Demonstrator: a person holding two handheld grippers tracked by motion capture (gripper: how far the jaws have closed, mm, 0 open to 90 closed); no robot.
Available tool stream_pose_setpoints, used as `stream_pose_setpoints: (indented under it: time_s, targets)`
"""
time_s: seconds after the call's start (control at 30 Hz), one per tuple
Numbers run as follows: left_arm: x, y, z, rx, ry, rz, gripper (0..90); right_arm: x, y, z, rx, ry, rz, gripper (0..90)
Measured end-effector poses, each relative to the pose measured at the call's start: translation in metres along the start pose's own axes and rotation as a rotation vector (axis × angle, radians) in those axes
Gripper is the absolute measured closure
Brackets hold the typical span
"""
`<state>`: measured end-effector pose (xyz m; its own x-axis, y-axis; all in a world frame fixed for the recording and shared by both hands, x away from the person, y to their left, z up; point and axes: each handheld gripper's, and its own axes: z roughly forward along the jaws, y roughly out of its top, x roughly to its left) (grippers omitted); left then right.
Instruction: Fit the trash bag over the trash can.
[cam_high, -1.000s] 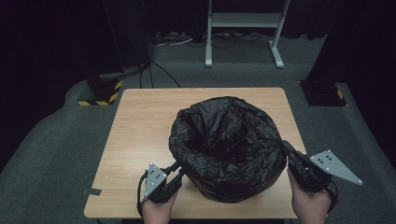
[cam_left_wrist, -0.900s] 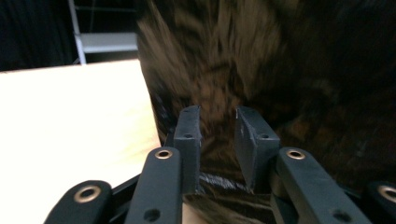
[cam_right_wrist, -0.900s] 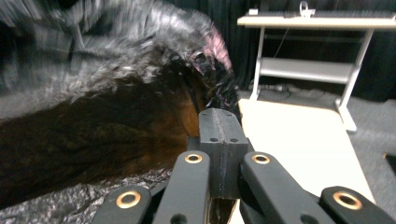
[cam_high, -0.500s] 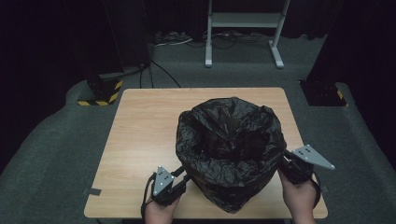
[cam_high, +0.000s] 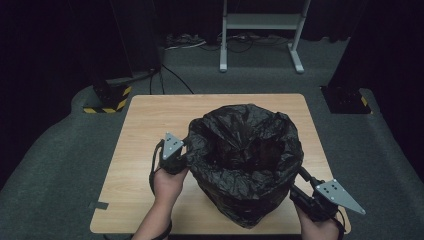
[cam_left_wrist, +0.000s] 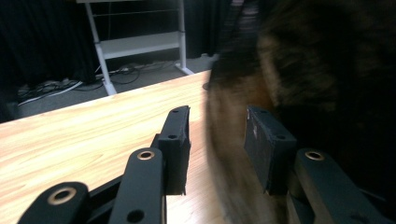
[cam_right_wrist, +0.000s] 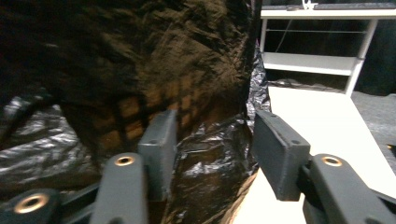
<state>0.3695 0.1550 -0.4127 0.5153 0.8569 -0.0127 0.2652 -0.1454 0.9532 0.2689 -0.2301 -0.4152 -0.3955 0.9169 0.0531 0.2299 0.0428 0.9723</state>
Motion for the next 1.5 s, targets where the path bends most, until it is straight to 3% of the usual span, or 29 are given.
stream_pose_setpoints:
  time_s: [0.2,0.27,0.37,0.43,0.47,0.57,0.67,0.77,0.87,0.93,1.03,1.17,1.23,1.33,1.43,1.5]
  targets:
    - [-0.008,-0.012,-0.022,-0.034,-0.006,-0.023,65.0,-0.008,0.007,0.026,0.008,0.001,-0.03,51.3]
    - [-0.015,-0.019,-0.036,-0.047,-0.002,-0.023,65.0,-0.013,0.01,0.037,-0.001,0.006,-0.05,51.4]
    - [-0.022,-0.034,-0.063,-0.074,-0.013,-0.016,61.9,-0.025,0.016,0.06,0.011,0.04,-0.04,47.8]
    - [-0.018,-0.038,-0.072,-0.071,0.023,-0.011,59.7,-0.031,0.024,0.068,0.038,0.024,-0.034,44.7]
    - [-0.011,-0.038,-0.075,-0.072,0.052,-0.015,59.7,-0.031,0.026,0.066,0.019,0.004,-0.047,44.0]
    - [0.004,-0.03,-0.069,-0.087,0.079,-0.072,54.5,-0.03,0.028,0.047,-0.014,-0.052,-0.055,40.5]
    - [0.004,-0.018,-0.049,-0.082,0.091,-0.036,52.0,-0.022,0.018,0.018,-0.03,-0.08,-0.065,39.4]
    - [0.0,-0.013,-0.033,-0.07,0.062,-0.026,52.7,-0.006,0.005,-0.007,-0.027,-0.068,-0.087,39.1]
    - [-0.008,-0.014,-0.032,-0.074,0.038,-0.01,54.3,0.008,-0.005,-0.014,-0.001,-0.03,-0.088,39.3]
    - [-0.013,-0.017,-0.036,-0.074,0.026,-0.017,55.4,0.013,-0.005,-0.008,0.002,-0.01,-0.1,39.4]
    - [-0.022,-0.023,-0.046,-0.061,0.031,-0.027,59.5,0.008,-0.001,0.009,-0.015,-0.033,-0.091,44.0]
    - [-0.038,-0.035,-0.063,-0.06,-0.015,-0.025,57.5,-0.02,0.01,0.046,-0.026,-0.042,-0.082,42.4]
    - [-0.042,-0.038,-0.071,-0.059,-0.008,-0.012,54.2,-0.032,0.015,0.061,-0.006,-0.045,-0.085,39.9]
    - [-0.031,-0.031,-0.09,-0.117,0.039,-0.046,53.2,-0.039,0.016,0.064,-0.001,-0.073,-0.081,39.9]
    - [-0.014,-0.002,-0.101,-0.209,0.059,-0.074,50.1,-0.038,0.012,0.056,-0.006,-0.076,-0.075,39.9]
    - [-0.009,0.019,-0.099,-0.253,0.048,-0.08,45.2,-0.034,0.008,0.05,0.0,-0.077,-0.077,39.9]
